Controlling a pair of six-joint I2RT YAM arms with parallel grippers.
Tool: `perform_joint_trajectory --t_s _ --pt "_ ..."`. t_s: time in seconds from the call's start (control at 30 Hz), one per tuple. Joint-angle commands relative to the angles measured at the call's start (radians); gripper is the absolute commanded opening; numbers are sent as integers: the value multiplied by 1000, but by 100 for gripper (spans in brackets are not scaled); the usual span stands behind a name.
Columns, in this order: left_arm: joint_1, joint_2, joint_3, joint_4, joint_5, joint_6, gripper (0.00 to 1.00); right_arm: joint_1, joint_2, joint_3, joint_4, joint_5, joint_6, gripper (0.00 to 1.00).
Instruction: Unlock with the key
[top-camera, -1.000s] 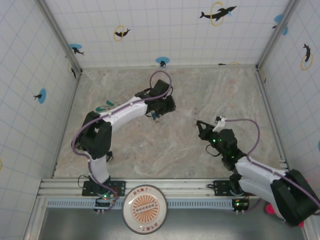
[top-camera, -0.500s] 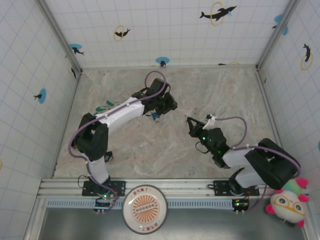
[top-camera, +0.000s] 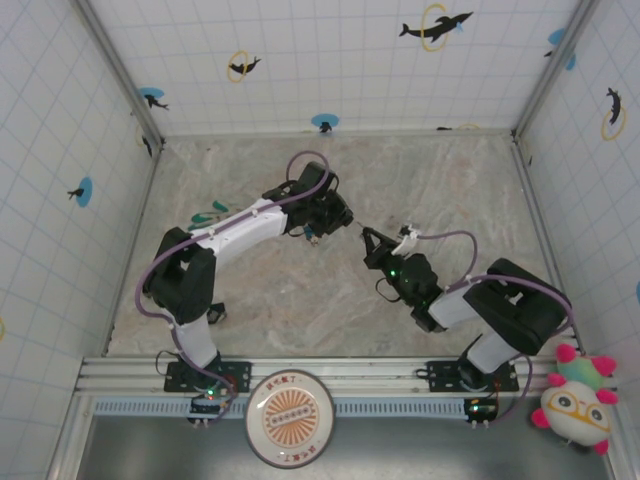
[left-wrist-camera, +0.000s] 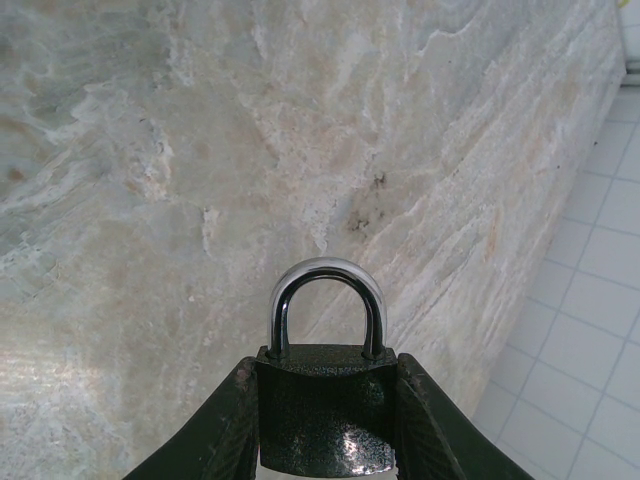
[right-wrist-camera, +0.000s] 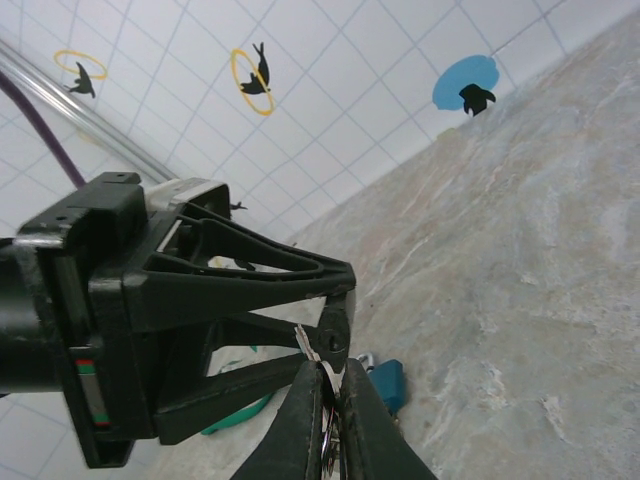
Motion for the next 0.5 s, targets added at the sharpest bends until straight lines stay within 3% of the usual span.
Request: perform_joint_trajectory --t_s 0.0,0.47 --pt "0 -31 -9 -28 -11 -62 4 18 40 39 46 46 -2 0" --pt "-2 -19 -22 -48 -7 -97 4 34 167 73 124 41 44 0"
